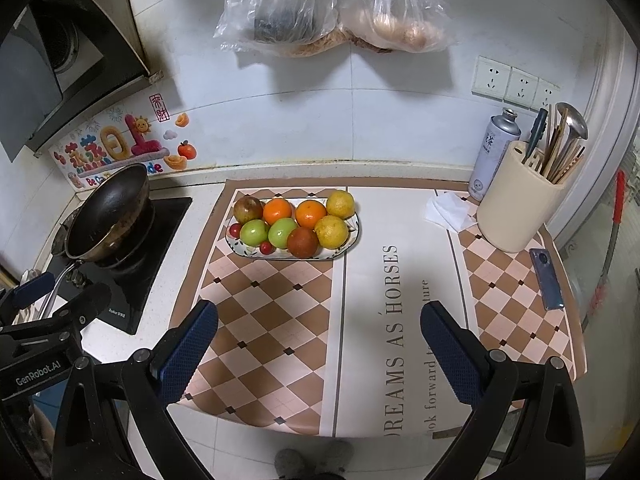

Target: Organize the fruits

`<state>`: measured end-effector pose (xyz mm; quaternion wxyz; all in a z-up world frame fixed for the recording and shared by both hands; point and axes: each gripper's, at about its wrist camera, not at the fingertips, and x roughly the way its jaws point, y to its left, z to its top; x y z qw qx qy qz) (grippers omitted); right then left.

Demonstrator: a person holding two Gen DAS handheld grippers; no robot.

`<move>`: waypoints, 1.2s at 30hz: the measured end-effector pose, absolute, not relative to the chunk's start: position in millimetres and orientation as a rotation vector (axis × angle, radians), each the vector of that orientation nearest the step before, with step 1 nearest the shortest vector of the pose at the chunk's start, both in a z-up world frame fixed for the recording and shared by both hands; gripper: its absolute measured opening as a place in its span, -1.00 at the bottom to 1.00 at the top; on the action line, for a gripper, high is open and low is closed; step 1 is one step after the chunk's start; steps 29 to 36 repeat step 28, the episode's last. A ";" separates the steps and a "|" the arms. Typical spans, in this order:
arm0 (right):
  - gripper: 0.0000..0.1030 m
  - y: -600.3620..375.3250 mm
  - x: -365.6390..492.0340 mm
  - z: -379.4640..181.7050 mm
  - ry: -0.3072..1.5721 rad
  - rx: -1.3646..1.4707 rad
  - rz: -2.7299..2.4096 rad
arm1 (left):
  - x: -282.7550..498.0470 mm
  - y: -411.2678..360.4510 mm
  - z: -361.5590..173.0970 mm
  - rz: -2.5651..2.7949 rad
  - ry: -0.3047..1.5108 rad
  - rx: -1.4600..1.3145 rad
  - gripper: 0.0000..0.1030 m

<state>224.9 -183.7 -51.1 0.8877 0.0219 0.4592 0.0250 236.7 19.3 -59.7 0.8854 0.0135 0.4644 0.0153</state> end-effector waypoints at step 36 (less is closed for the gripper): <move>1.00 -185.5 216.0 -51.8 0.961 0.042 0.054 | 224.4 15.9 -62.6 0.042 0.967 0.004 0.99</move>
